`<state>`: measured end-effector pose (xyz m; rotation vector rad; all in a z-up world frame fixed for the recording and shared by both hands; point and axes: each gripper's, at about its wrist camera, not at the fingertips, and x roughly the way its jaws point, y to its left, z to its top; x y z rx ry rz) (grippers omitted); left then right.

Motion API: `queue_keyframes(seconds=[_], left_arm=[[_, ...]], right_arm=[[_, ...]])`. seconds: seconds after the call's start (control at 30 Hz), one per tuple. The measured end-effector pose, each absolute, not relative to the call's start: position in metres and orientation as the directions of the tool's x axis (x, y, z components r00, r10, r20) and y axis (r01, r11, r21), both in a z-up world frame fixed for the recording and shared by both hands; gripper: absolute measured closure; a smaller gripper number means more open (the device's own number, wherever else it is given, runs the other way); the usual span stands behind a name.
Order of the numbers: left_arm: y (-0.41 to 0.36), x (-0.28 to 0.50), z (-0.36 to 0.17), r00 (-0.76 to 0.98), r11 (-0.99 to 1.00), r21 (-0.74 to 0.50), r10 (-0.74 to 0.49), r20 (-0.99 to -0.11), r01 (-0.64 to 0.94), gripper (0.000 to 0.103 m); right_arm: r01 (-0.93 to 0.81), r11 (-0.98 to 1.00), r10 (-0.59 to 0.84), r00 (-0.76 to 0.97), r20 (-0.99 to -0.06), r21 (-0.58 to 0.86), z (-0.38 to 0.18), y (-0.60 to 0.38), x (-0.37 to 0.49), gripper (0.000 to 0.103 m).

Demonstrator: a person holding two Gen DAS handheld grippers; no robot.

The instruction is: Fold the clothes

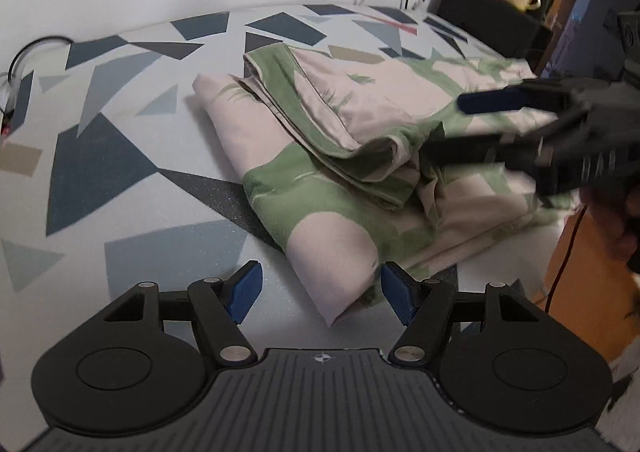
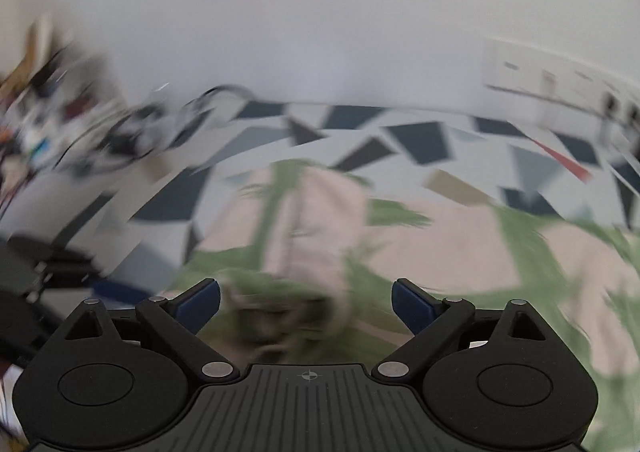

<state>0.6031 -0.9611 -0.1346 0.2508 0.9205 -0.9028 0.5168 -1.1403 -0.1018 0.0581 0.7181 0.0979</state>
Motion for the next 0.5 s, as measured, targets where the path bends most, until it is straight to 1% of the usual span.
queue_keyframes(seconds=[0.1, 0.17, 0.2, 0.23, 0.3, 0.33, 0.37, 0.43, 0.5], left_arm=[[-0.962, 0.605, -0.136, 0.293, 0.629, -0.171, -0.564, -0.772, 0.758, 0.038], [-0.961, 0.606, -0.136, 0.298, 0.628, -0.168, -0.566, -0.769, 0.76, 0.045], [-0.96, 0.606, -0.135, 0.296, 0.621, -0.168, -0.571, -0.766, 0.765, 0.058], [-0.959, 0.607, -0.135, 0.291, 0.614, -0.167, -0.575, -0.765, 0.772, 0.069], [-0.957, 0.611, -0.136, 0.287, 0.609, -0.166, -0.574, -0.767, 0.776, 0.078], [-0.956, 0.613, -0.136, 0.282, 0.606, -0.168, -0.575, -0.768, 0.777, 0.081], [-0.955, 0.615, -0.135, 0.278, 0.602, -0.167, -0.574, -0.77, 0.78, 0.082], [-0.954, 0.616, -0.135, 0.279, 0.593, -0.149, -0.568, -0.774, 0.792, 0.082], [-0.954, 0.615, -0.135, 0.281, 0.582, -0.13, -0.561, -0.779, 0.803, 0.082]], right_arm=[[-0.164, 0.986, 0.11, 0.736, -0.667, -0.018, -0.104, -1.115, 0.525, 0.017], [-0.216, 0.975, 0.126, 0.725, -0.677, -0.051, -0.106, -1.106, 0.527, 0.026], [-0.239, 0.969, 0.137, 0.718, -0.682, -0.058, -0.107, -1.102, 0.528, 0.028], [-0.254, 0.965, 0.141, 0.712, -0.688, -0.065, -0.108, -1.1, 0.529, 0.03], [-0.267, 0.961, 0.138, 0.7, -0.701, -0.077, -0.111, -1.099, 0.529, 0.034], [-0.272, 0.958, 0.132, 0.695, -0.706, -0.088, -0.113, -1.098, 0.53, 0.039], [-0.275, 0.956, 0.121, 0.692, -0.712, -0.105, -0.116, -1.098, 0.529, 0.043], [-0.283, 0.949, 0.099, 0.686, -0.721, -0.139, -0.122, -1.096, 0.529, 0.046], [-0.294, 0.941, 0.084, 0.683, -0.726, -0.167, -0.126, -1.092, 0.53, 0.046]])
